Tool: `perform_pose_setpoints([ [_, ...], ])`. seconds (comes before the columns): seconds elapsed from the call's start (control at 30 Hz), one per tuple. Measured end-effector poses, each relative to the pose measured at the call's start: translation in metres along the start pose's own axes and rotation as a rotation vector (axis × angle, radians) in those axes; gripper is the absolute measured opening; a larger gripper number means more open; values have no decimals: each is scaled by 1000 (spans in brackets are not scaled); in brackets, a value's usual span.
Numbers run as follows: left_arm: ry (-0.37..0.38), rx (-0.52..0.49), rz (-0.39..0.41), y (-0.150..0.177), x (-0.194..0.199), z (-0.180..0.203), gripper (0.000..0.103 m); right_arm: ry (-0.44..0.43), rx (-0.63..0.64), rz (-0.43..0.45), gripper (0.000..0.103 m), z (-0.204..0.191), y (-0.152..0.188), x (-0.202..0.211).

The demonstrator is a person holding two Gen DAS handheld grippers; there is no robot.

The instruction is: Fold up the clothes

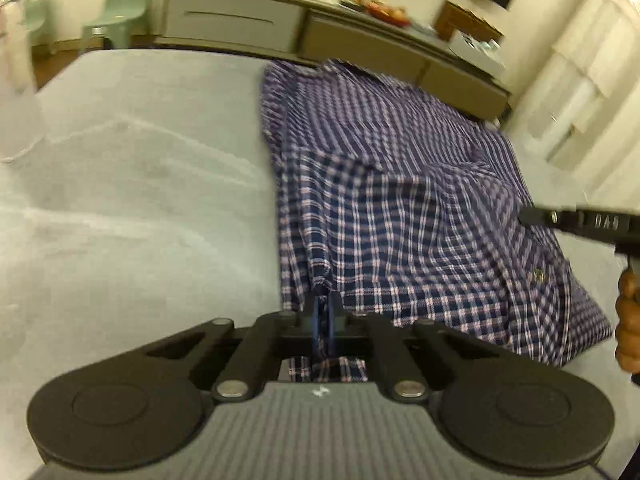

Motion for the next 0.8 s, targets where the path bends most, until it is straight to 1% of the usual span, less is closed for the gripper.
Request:
perform_pose_setpoints([
  [0.07,-15,11,-9,6,3,-1,4,27,-6,8,1,7,2,4],
  [0.1,-18,16,-15,8,2,-1,5,38,-8,11,7,11,5,6],
  [0.13,-10,19,-26,11,3,-1,9,30,-18,18,14,12,8,10],
  [0.2,-4,0,-35,16,6,4,16,-23,-53,36,32,13,18,24],
  [0.27,-11,-27,-8,22,17,7,30,-77,-33,42,36,0,31,30],
  [0.3,-5,-46,2,26,22,10,48,-93,-9,37,37,-9,42,33],
  [0.33,5,-57,6,27,21,13,64,-95,21,26,39,-16,54,37],
  [0.37,9,-70,-3,30,16,16,66,-96,51,14,46,-24,67,41],
  [0.4,11,-84,-15,34,10,20,58,-84,82,3,51,-28,78,40],
  [0.43,-11,-94,-25,38,3,22,25,-55,114,-8,50,-30,86,33],
  [0.47,-19,-92,-31,41,0,21,8,-27,146,-19,45,-32,94,26],
  [0.5,-20,-87,-35,44,-1,21,8,1,178,-30,16,-34,102,20],
  [0.53,-38,-89,-31,45,1,18,8,22,179,-35,0,-31,106,16],
  [0.57,-60,-93,-24,46,5,16,8,36,148,-33,0,-21,106,15],
  [0.6,-71,-87,-27,47,6,13,8,30,125,-31,0,-13,106,17],
  [0.67,-90,-93,-26,48,7,14,9,-21,97,-30,0,-3,106,26],
  [0.7,-99,-93,-26,47,9,15,13,-45,92,-29,4,2,105,30],
  [0.73,-126,-86,-17,44,15,16,19,-55,86,-16,8,10,102,37],
  [0.77,-174,-100,21,39,27,19,20,-51,68,10,19,20,98,48],
  [0.8,-228,-123,69,34,40,24,20,-26,56,35,41,33,96,58],
])
Point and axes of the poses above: each gripper's, at about its wrist camera, not at the fingertips, and x roughly against the way its jaws point, z to its right, y to its underside, the point moved 7 cm from there along -x, roughly the way its jaws point, and after that the axes turned 8 degrees about -z, right-handed, at the moved point
